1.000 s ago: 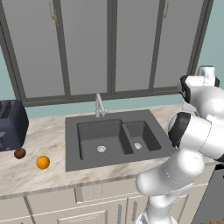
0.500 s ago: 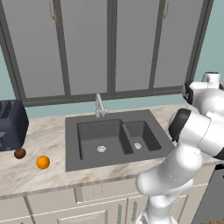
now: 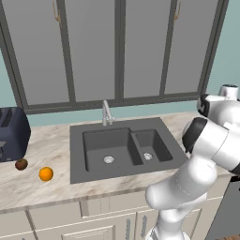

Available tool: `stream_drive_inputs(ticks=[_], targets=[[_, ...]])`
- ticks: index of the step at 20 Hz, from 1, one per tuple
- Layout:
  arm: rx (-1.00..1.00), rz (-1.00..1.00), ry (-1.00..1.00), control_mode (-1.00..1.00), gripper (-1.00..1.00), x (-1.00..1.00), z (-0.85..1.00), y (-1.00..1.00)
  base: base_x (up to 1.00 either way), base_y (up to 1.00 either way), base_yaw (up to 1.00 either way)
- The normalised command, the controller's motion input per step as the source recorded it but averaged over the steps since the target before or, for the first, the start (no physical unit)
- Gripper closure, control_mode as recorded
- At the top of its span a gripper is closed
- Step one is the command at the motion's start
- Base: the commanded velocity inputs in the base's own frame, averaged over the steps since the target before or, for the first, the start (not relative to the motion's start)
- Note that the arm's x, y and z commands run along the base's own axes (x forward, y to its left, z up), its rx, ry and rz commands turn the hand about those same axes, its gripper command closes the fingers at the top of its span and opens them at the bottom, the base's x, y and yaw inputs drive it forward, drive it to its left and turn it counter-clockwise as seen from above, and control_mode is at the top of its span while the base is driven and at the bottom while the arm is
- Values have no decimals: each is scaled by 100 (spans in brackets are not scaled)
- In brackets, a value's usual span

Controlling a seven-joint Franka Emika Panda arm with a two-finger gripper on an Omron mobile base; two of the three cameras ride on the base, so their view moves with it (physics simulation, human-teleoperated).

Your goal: There is a mixed pile of frozen fruits and vegetables on the counter. Locate all the frozen vegetables and place the items in a bowl on the counter. Take all the frozen fruits and defrost them in a running sink.

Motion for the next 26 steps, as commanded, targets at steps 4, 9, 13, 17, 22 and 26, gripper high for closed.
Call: stream_drive_inputs(ticks=[4, 9, 13, 17, 22, 26], targets=[[1, 0, -5, -100, 100, -6, -20, -6, 0, 0, 0], [0, 3, -2, -100, -100, 0, -15, 2, 0, 0, 0], [0, 3, -2, -100, -100, 0, -11, 0, 0, 0, 0], [0, 3, -2, -100, -100, 0, -7, -2, 0, 0, 0], [-2, 3, -3, -100, -100, -6, 20, -1, 0, 0, 0], [0, 1, -5, -100, -100, -5, 43, 2, 0, 0, 0]])
